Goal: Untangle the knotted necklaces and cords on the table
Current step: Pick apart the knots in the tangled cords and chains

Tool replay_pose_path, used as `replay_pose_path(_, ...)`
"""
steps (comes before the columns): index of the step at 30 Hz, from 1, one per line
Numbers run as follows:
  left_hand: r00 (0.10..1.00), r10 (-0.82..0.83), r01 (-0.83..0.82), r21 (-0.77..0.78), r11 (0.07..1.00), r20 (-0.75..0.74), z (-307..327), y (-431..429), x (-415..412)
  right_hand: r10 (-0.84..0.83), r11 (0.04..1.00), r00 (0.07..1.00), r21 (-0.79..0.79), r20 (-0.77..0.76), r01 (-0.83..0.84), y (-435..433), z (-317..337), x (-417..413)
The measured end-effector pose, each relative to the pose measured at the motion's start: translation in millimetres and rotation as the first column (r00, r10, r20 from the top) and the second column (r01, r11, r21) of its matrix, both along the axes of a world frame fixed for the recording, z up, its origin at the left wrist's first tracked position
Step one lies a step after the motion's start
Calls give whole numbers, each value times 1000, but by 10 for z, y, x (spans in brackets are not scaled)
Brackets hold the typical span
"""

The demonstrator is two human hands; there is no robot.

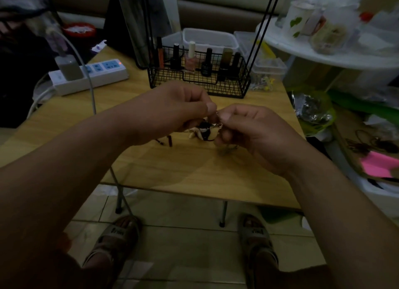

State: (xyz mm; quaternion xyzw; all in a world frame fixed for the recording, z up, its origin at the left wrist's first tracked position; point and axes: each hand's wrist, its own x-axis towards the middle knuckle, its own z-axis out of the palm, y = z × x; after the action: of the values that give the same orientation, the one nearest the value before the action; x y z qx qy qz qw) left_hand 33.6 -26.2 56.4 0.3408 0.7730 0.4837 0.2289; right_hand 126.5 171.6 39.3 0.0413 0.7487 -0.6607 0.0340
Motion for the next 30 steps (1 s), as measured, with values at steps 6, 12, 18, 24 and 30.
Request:
replay_pose_path(6,999,14,-19,-102,995,-51,-32,-19,-9,-21,990,998,-141,59,29,-9,12,16)
replay_pose_path(12,998,48,-53,-101,993,-47,-5,-113,-32,-72,881,993,-460,94,108,91,67,11)
replay_pose_path(18,990,133,-130,-87,988,38,7,-222,-131,-127,884,980,-431,151,181,318,64,-35)
replay_pose_path(24,987,138,-125,-136,983,89,7,-219,-101,-260,931,940,-202,219,304,455,-10,-35)
replay_pose_path(30,982,146,-130,-135,982,120,6,-179,-47,-363,868,925,402,114,291,395,-43,41)
